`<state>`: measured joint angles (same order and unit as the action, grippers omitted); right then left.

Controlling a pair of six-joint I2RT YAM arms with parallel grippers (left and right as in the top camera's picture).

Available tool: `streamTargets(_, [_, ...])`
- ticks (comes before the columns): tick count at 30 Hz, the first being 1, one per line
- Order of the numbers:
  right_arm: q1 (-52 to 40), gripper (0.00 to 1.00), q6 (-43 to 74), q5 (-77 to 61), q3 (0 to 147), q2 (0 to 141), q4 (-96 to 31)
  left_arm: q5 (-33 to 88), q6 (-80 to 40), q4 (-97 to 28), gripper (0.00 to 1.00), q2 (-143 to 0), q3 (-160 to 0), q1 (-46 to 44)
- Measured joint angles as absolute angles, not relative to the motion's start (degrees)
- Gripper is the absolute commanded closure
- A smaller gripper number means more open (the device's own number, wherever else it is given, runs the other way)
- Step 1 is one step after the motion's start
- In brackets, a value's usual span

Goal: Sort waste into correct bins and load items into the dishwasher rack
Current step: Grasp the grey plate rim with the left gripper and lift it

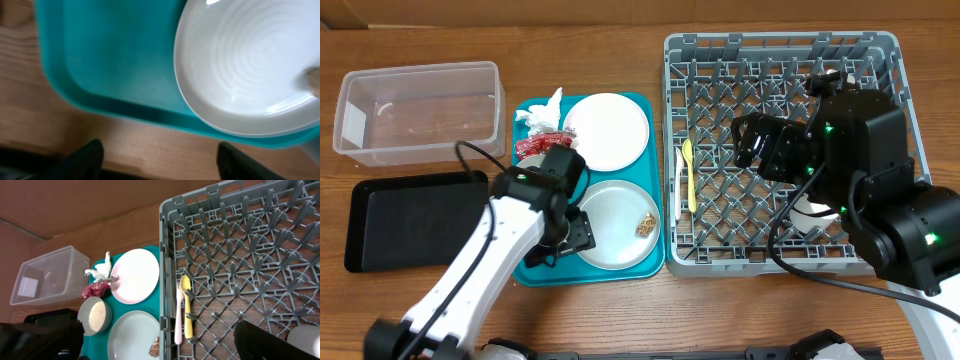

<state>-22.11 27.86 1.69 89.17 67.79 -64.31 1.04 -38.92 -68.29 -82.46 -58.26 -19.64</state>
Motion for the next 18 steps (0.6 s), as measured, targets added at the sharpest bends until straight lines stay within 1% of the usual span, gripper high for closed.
streamTargets(2, [-22.1, 0.0, 27.9, 1.7, 89.2, 68.0, -64.3, 1.5, -39.4, -64.6, 0.38, -84.9, -55.9, -19.6])
streamTargets(5, [-22.1, 0.0, 27.9, 1.7, 89.2, 68.1, -64.5, 1.9, -40.4, -59.8, 0.37, -88.0, -53.7, -19.6])
streamTargets(7, [-22.1, 0.0, 27.9, 1.7, 89.2, 68.1, -64.8, 2.0, -40.6, -56.9, 0.4, -90.0, -52.9, -19.6])
streamTargets(9, [-22.1, 0.0, 27.9, 1.7, 89.2, 68.1, -65.2, 1.9, -40.6, -55.2, 0.55, -91.8, -52.6, -19.6])
streamTargets(11, [-22.1, 0.0, 27.9, 1.7, 89.2, 68.1, -65.5, 1.8, -40.6, -53.7, 0.64, -93.6, -52.4, -19.6])
streamTargets(13, [-22.1, 0.0, 27.9, 1.7, 89.2, 68.1, -65.6, 1.5, -41.0, -52.3, 0.78, -94.9, -52.4, -19.6])
streamTargets(15, [-22.1, 0.0, 27.9, 1.7, 89.2, 68.1, -65.6, 1.1, -41.5, -52.1, 0.96, -95.8, -52.4, -19.6])
streamTargets(18, [-22.1, 0.0, 27.9, 1.7, 89.2, 68.1, -65.5, 1.3, -41.8, -52.1, 0.96, -95.9, -52.6, -19.6])
